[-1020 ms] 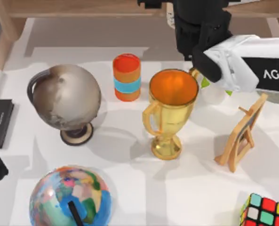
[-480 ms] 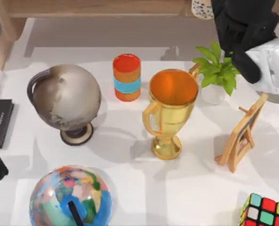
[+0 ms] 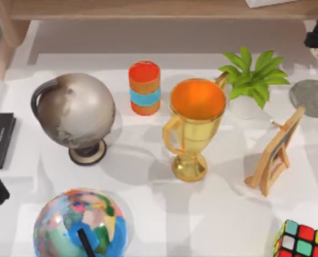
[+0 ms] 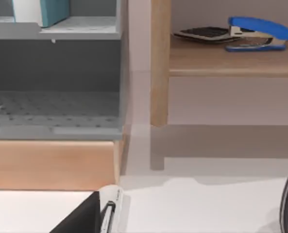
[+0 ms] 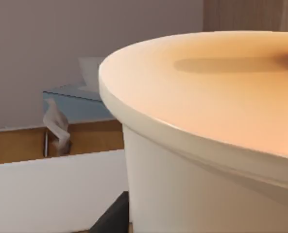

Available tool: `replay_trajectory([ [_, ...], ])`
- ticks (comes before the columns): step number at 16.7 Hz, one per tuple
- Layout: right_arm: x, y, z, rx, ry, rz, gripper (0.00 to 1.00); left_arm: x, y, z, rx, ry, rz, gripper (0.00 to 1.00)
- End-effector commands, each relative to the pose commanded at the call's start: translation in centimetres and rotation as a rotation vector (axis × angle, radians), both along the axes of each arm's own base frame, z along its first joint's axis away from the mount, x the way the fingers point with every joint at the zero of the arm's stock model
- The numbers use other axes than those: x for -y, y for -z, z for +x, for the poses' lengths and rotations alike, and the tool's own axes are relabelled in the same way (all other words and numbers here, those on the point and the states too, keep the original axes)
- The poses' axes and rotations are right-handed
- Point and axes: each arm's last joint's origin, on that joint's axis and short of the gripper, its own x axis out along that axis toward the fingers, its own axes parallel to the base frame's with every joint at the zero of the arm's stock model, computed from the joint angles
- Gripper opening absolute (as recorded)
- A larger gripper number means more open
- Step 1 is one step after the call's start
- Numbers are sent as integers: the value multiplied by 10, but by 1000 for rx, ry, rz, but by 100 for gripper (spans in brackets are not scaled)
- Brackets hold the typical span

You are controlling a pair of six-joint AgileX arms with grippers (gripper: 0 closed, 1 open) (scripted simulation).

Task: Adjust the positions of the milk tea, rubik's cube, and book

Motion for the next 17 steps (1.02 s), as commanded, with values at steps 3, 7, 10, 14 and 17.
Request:
replay_trajectory([
  [3, 15, 38, -5, -98, 1, -24, 0, 0, 0, 0, 0, 0, 0, 100],
  [7, 16, 46, 2, -115, 6, -32, 0, 0, 0, 0, 0, 0, 0, 100],
  [10, 16, 46, 2, -115, 6, -32, 0, 0, 0, 0, 0, 0, 0, 100],
  [14, 24, 46, -6, -130, 21, -25, 0, 0, 0, 0, 0, 0, 0, 100],
  [17, 48, 53, -15, -169, 90, 3, 0, 0, 0, 0, 0, 0, 0, 100],
])
